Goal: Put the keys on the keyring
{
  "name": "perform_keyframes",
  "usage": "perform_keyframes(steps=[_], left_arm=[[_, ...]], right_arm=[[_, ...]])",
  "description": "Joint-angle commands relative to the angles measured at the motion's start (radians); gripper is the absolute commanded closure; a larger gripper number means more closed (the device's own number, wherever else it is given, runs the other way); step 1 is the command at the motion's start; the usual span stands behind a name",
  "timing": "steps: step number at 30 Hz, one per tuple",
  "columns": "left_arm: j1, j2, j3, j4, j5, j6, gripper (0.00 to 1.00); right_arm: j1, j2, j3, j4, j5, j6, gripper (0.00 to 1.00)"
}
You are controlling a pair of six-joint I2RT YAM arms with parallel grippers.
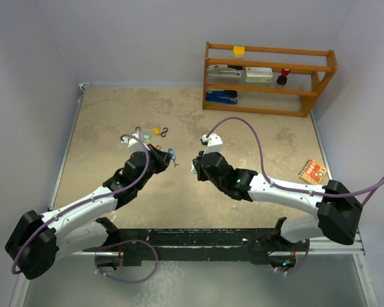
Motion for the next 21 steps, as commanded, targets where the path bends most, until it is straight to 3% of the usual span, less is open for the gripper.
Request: perform_keyframes(steps=[1, 21], left_arm=[[-0.067, 0.028, 0.07, 0.091, -0.036, 0.042, 1.0], [-0.175, 0.128, 0.111, 0.156, -0.053, 0.042, 1.0]], right_arm=[[-0.001, -0.007, 0.013, 0.044, -0.015, -0.01, 1.0], [0.002, -0.054, -0.002, 0.031, 0.014, 0.002, 1.0]])
